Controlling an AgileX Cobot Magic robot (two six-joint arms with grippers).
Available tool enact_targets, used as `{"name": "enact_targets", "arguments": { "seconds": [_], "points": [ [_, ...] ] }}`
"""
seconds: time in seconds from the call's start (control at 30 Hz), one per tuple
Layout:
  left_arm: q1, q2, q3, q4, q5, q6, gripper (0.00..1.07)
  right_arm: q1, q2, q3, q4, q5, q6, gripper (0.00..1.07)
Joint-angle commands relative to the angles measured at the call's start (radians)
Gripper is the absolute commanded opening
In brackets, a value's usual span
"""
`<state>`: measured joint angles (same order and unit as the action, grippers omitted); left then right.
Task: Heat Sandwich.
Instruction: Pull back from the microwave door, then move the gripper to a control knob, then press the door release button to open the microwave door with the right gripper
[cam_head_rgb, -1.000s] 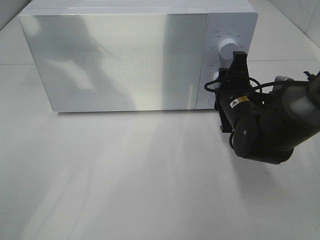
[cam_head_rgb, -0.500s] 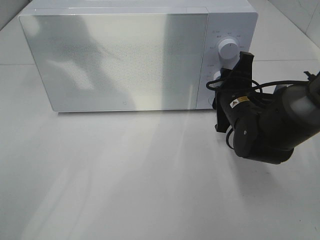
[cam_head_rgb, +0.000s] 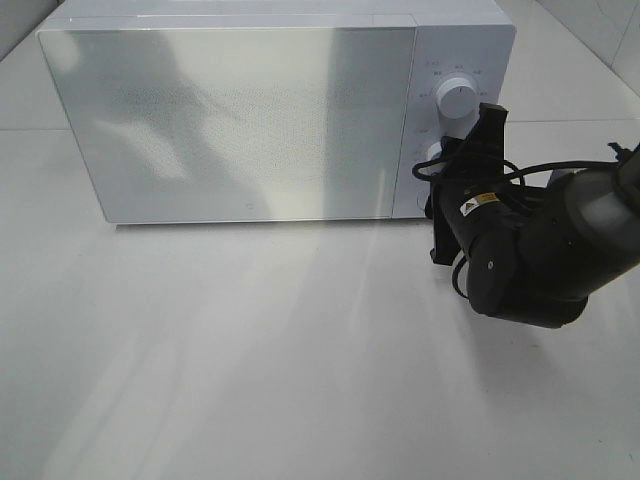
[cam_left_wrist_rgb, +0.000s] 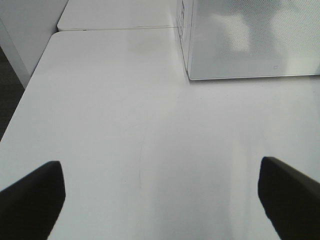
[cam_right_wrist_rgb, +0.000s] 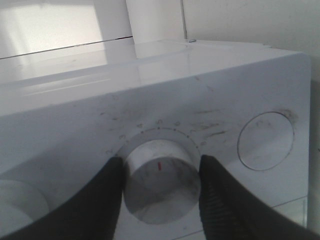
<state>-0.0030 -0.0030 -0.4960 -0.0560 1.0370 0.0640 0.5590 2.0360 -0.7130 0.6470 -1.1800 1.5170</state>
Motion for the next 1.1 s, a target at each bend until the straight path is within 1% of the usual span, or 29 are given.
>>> {"name": "enact_targets", "arguments": {
  "seconds": [0.03,0.1,0.2,0.23,0.27,0.33,0.37,0.4,0.43,0.5,0.53,0.57,0.67,0.7,0.73,0.83,1.1],
  "points": [
    [0.003,-0.028,0.003,-0.008,-0.008,-0.001,1.01,0.001,-0.008,-0.01,-0.072,-0.117,-0.007,0.2],
    [0.003,-0.028,0.003,-0.008,-0.008,-0.001,1.01,0.001,-0.008,-0.01,-0.072,-0.117,-0.009,0.22],
    [0.003,-0.028,0.003,-0.008,-0.008,-0.001,1.01,0.001,-0.008,-0.01,-0.071,-0.117,-0.012,0.31],
    [0.003,-0.028,0.003,-0.008,-0.008,-0.001,1.01,0.001,-0.008,-0.01,-0.071,-0.117,-0.012,0.31],
    [0.003,-0.028,0.003,-0.008,-0.008,-0.001,1.01,0.001,-0.008,-0.01,-0.071,-0.117,-0.012,0.37],
    [0.003,-0.028,0.003,-0.008,-0.008,-0.001,1.01,0.001,-0.008,-0.01,-0.071,-0.117,-0.012,0.43],
    [0.003,-0.028,0.003,-0.008,-0.008,-0.001,1.01,0.001,-0.008,-0.01,-0.071,-0.117,-0.011,0.46],
    [0.003,-0.028,0.003,-0.008,-0.008,-0.001,1.01,0.001,-0.008,-0.01,-0.071,-0.117,-0.011,0.46],
    [0.003,-0.028,0.003,-0.008,-0.008,-0.001,1.01,0.001,-0.008,-0.01,-0.071,-0.118,-0.003,0.52],
    [0.003,-0.028,0.003,-0.008,-0.008,-0.001,1.01,0.001,-0.008,-0.01,-0.071,-0.121,-0.001,0.58],
    [0.003,-0.028,0.003,-0.008,-0.008,-0.001,1.01,0.001,-0.008,-0.01,-0.071,-0.121,-0.001,0.58],
    [0.003,-0.028,0.003,-0.008,-0.008,-0.001,1.01,0.001,-0.008,-0.01,-0.071,-0.121,-0.003,0.66],
    [0.003,-0.028,0.003,-0.008,-0.008,-0.001,1.01,0.001,-0.008,-0.01,-0.072,-0.121,-0.012,0.77],
    [0.003,-0.028,0.003,-0.008,-0.008,-0.001,1.01,0.001,-0.008,-0.01,-0.072,-0.121,-0.012,0.77],
    [0.003,-0.028,0.003,-0.008,-0.008,-0.001,1.01,0.001,-0.008,-0.01,-0.072,-0.121,-0.018,0.81],
    [0.003,-0.028,0.003,-0.008,-0.008,-0.001,1.01,0.001,-0.008,-0.01,-0.072,-0.121,-0.02,0.81],
    [0.003,-0.028,0.003,-0.008,-0.008,-0.001,1.01,0.001,-0.011,-0.01,-0.096,-0.124,-0.024,0.78]
  ]
}}
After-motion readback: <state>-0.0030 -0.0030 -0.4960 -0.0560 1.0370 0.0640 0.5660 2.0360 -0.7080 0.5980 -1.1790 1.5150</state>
